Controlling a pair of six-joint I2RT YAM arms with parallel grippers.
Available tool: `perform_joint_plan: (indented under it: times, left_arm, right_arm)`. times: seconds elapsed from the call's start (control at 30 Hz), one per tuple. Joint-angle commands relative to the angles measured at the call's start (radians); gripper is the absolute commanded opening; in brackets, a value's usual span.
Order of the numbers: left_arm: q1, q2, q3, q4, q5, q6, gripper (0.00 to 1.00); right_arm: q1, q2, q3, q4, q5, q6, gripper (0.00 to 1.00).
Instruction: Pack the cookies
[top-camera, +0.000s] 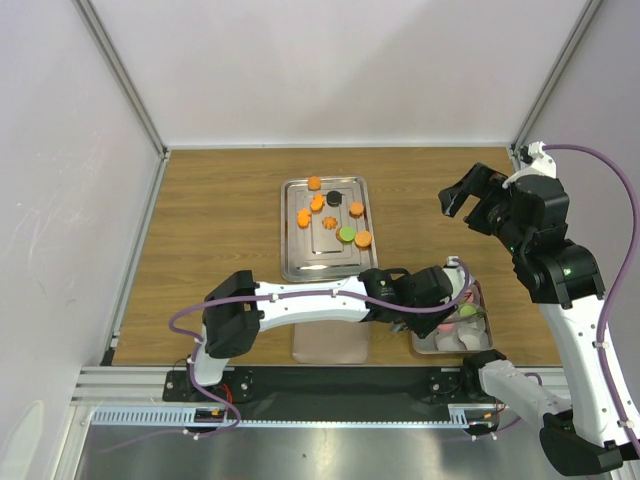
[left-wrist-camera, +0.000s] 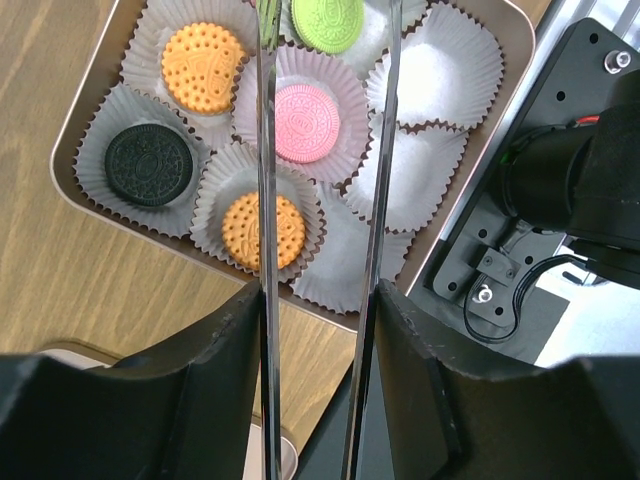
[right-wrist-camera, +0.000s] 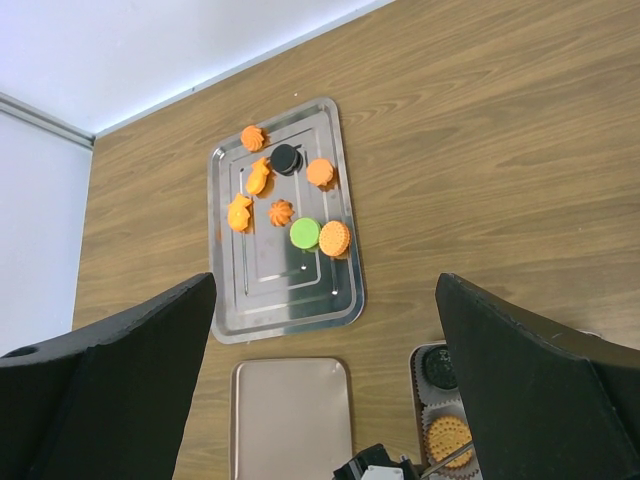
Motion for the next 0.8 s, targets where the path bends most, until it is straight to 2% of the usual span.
perform_joint_plan:
  times: [0.0,0.5,0.77]
  left_arm:
    - [0.001,-0.035,-0.009,0.051,-0.001,0.014,0.51]
    - [0.005,-0.209,-0.107,0.061,-0.052,0.011,0.51]
    - [0.089,-0.385,-0.210,0.049,-0.119,-0.038,0.51]
  right_arm:
    - [0.007,-0.015,0.012,0.007,0.013,0.008,1.00]
    - [0.009,-0.036,0.032,0.009,0.026,-0.011,1.00]
    - [0.009,-0.026,0.017,0.052,0.007,-0.034,1.00]
